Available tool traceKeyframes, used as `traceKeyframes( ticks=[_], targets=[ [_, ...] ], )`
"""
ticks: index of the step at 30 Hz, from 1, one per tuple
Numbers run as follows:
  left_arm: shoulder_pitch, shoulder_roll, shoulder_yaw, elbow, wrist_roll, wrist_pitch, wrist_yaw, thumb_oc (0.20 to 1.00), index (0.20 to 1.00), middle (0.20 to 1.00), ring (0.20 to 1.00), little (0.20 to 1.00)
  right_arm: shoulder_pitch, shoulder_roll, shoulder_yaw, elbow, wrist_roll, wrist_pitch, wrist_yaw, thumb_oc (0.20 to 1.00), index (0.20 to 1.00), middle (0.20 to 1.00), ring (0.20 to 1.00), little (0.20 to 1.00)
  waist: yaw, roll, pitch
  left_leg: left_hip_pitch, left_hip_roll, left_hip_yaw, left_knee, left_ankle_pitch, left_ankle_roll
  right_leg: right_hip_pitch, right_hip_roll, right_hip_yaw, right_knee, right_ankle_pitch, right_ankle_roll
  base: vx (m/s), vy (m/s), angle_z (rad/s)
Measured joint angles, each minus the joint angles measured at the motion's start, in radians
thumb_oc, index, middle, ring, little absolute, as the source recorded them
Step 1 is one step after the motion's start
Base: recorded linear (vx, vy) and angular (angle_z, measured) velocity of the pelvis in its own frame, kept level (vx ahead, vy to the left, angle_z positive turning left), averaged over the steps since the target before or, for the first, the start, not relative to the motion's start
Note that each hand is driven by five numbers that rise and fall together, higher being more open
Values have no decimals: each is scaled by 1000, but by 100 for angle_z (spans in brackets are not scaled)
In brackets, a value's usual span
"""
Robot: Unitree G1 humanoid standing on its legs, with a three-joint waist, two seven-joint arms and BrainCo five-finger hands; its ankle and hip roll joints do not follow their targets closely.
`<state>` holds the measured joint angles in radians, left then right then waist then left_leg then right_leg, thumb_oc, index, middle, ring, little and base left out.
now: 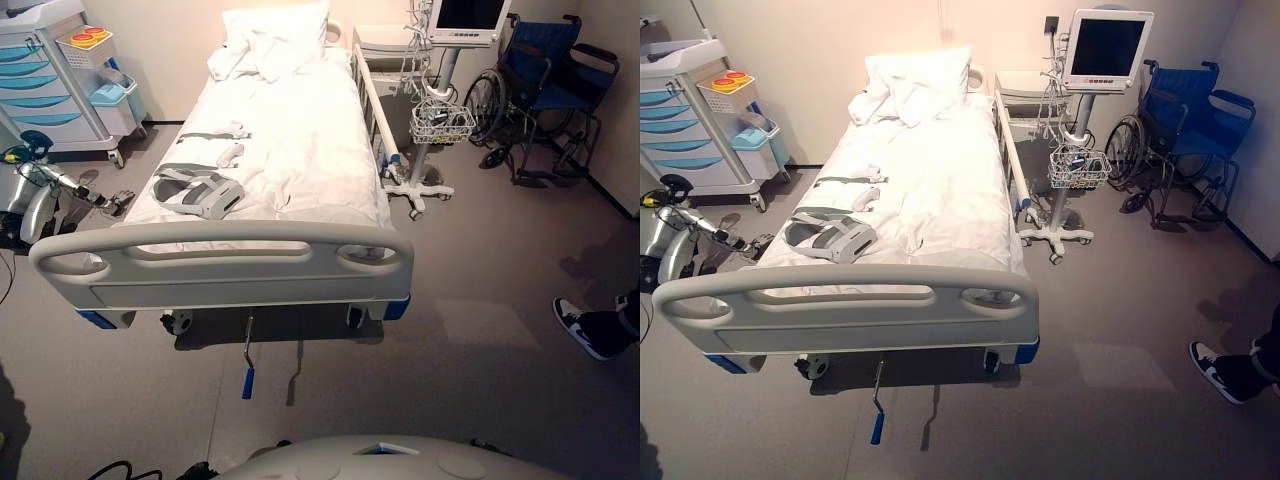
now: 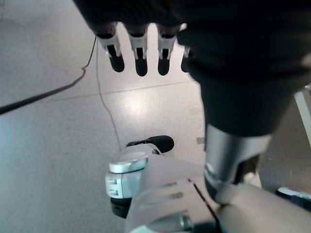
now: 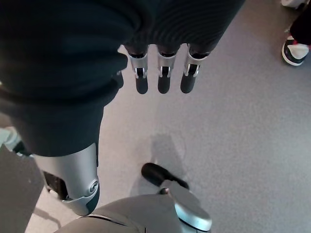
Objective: Raise the hospital bed
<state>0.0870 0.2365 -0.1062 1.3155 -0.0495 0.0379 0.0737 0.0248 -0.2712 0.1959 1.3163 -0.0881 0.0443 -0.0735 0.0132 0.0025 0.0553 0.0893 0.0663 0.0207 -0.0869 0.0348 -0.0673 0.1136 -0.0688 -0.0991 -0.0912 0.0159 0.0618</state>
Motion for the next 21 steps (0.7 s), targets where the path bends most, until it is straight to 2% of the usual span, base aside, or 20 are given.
traceKeyframes(
  ticks=[7,13,15,21],
  targets=[
    [-33,1,9,-2,-54,-3,-7,1000,1000,1000,1000,1000,-32,-7,1,-5,3,-1,-1,1000,1000,1000,1000,1000,0,1,56,-80,-5,2,29,6,-2,-76,0,4,18,11,-3,-118,8,-2],
    [-159,4,0,-39,-111,-9,4,1000,1000,1000,1000,1000,-166,-42,4,-54,51,-9,-26,1000,1000,1000,1000,1000,-3,14,196,-286,-11,6,106,18,4,-294,-4,14,114,21,-5,-183,30,-7],
    [-214,9,-15,-58,-123,-16,9,1000,1000,1000,1000,1000,-215,-50,9,-95,71,-18,-32,1000,1000,1000,1000,1000,-10,12,271,-333,-13,8,124,27,9,-350,-7,20,151,22,-5,-102,52,-7],
    [-279,34,-69,-124,-143,-29,34,1000,1000,1000,1000,1000,-291,-58,23,-181,101,-31,-61,1000,1000,1000,1000,1000,-26,3,344,-476,-20,29,164,32,15,-535,-17,51,252,5,-1,-66,24,-10]
  ],
)
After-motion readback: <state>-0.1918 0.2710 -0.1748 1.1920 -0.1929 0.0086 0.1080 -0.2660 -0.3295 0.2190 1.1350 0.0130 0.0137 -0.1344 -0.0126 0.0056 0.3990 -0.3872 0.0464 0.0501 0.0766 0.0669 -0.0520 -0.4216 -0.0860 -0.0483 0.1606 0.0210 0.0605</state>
